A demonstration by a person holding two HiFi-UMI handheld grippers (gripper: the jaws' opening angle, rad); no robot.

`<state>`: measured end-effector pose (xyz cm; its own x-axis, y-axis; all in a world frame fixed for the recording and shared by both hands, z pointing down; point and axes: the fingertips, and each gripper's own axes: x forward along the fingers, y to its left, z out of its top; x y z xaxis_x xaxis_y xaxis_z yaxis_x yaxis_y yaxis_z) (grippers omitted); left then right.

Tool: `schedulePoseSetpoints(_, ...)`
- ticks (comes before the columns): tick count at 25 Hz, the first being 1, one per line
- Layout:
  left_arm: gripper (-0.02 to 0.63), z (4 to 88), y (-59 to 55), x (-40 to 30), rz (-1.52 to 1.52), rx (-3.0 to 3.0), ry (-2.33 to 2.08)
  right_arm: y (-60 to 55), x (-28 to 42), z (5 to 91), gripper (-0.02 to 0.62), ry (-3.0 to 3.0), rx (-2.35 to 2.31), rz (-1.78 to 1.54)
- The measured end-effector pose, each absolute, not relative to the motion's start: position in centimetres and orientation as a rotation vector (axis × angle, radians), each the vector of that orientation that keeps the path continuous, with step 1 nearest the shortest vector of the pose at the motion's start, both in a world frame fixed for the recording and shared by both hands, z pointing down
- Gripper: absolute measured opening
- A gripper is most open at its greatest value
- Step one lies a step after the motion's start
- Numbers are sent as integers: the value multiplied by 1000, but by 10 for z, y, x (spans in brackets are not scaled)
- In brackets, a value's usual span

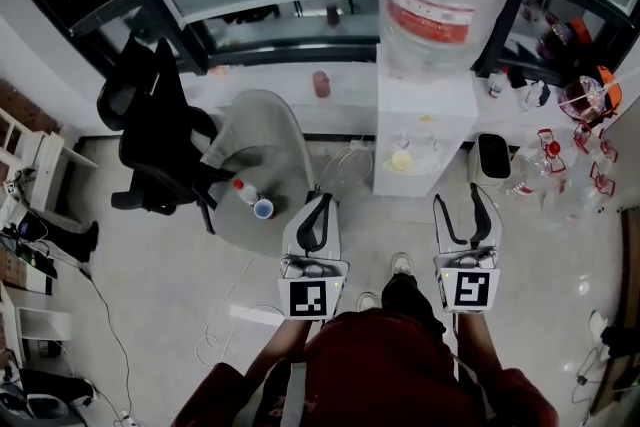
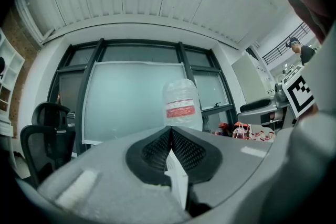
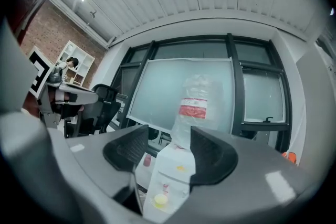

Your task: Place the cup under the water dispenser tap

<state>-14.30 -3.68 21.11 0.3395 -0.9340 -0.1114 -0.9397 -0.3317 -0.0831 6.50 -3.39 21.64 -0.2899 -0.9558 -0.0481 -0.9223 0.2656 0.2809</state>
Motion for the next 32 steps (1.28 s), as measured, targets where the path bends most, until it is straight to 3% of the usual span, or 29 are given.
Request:
schedulePoseSetpoints(13, 5, 206, -39, -138, 93, -2462, 1737, -31, 74, 208, 0, -2376, 1794, -390)
schedulePoseSetpoints(32, 5, 206, -39, -136, 105, -2480, 1738, -29, 86, 205, 0, -2336, 1836, -366)
